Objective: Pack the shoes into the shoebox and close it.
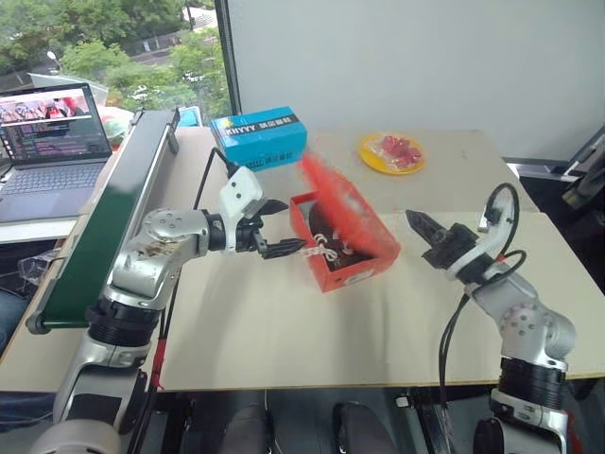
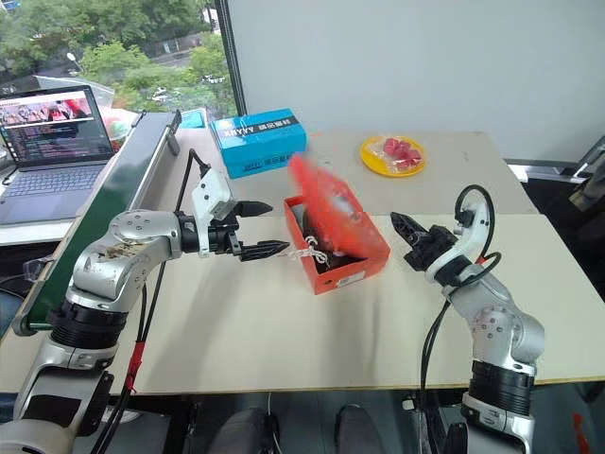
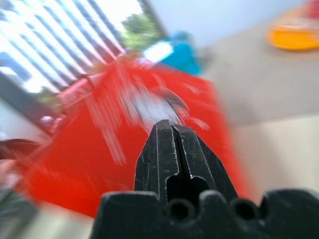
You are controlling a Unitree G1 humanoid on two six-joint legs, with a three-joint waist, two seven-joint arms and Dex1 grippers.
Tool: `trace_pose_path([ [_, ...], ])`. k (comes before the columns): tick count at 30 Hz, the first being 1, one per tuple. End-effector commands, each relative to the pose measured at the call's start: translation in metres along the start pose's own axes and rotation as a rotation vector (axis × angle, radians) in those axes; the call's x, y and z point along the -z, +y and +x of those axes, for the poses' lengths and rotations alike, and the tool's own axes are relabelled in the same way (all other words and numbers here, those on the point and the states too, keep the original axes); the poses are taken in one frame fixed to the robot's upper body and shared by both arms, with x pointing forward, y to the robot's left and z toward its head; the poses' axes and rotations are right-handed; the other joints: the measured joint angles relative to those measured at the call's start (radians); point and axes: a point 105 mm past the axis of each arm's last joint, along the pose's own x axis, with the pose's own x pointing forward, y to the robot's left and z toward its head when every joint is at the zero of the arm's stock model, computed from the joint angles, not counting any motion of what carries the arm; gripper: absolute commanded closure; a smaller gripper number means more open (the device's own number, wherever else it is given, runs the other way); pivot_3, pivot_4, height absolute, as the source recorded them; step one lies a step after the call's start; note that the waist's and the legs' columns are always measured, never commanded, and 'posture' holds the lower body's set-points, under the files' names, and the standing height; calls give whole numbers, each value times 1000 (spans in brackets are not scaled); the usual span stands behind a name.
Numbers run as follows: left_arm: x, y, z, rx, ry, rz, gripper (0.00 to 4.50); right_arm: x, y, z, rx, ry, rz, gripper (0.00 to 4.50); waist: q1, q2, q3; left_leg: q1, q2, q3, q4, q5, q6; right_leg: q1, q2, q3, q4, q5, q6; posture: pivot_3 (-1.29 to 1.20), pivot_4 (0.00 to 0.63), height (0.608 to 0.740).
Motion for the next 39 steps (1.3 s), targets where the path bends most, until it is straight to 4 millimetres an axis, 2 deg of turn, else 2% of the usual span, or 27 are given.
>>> trace_pose_path([
  [1, -18, 1, -4, -10, -44, 51, 0, -3, 21, 6, -78, 41, -37, 4448, 0, 0, 0, 0, 0, 0, 0, 0, 0, 0, 0, 0, 0, 0, 0, 0, 150, 740],
  [6, -17, 3, -6, -22, -41, 49, 0, 10, 31, 32, -116, 138, -64, 4448, -4, 0, 0, -1, 0, 1, 0, 0, 0, -1, 0, 1, 0, 0, 0, 0, 150, 740],
  [9, -14, 3, -8, -33, -34, 43, 0, 23, 38, 56, -158, 216, -74, 4448, -5, 0, 0, 0, 0, 1, 0, 0, 0, -1, 1, 1, 0, 0, 0, 0, 150, 740],
  [12, -11, 3, -8, -47, -26, 39, 0, 35, 30, 85, -118, 271, -75, 4448, -6, 0, 0, 0, 0, 1, 0, 0, 0, -1, 1, 1, 0, 0, 0, 0, 150, 740],
  [16, -2, 5, -15, -90, -3, 30, 0, 67, 12, 111, -67, 415, -139, 4448, -3, 0, 0, -1, 0, 1, 0, 0, 0, -1, 1, 0, 0, 0, 0, 0, 150, 740],
  [20, 6, 6, -22, -131, 23, 23, 0, 89, 1, 113, -61, 513, -185, 4448, -3, 0, 0, -3, -1, 1, 0, 0, 0, -2, 0, -1, 3, 0, 0, 0, 150, 740],
  [24, 10, 7, -28, -182, 29, 12, 0, 130, -27, 94, -3, 686, -345, 4448, -3, 0, 0, 1, 0, 1, 1, 0, 0, 2, 0, 0, 1, 1, 1, 0, 150, 740],
  [27, 10, 6, -29, -201, 20, 6, 0, 144, -45, 83, 32, 772, -526, 4448, -3, -1, -4, 6, 0, 1, 0, 0, 0, 5, 0, 0, 0, 1, 1, 0, 150, 740],
  [30, 10, 5, -30, -210, 19, 0, 0, 140, -44, 86, 12, 755, -566, 4448, -2, -1, -9, 11, 0, 2, 0, -1, -1, 8, -1, 0, 0, 1, 0, 0, 150, 740],
  [31, 12, 5, -31, -216, 21, -5, 0, 132, -37, 92, -10, 717, -552, 4448, -1, -1, -9, 15, 0, 1, -1, -1, -1, 13, -1, 0, 0, 0, 0, 0, 150, 740],
  [33, 15, 6, -32, -232, 22, -13, 0, 109, -21, 101, -57, 627, -508, 4448, 1, -1, -9, 22, 0, 1, -4, -1, -1, 20, -2, 0, -2, 0, -1, 0, 150, 740],
  [37, 17, 8, -30, -256, 8, -22, 0, 60, 10, 104, -163, 456, -519, 4448, 2, 0, -8, 19, 0, 1, -7, -1, -2, 16, -2, 0, -1, 0, -1, 0, 150, 740],
  [39, 13, 13, -28, -301, -28, -12, 0, 34, 21, 96, -203, 368, -651, 4448, 3, 0, -8, 10, 0, 1, -8, -1, -2, 6, -3, 1, 1, 0, -1, 0, 150, 740],
])
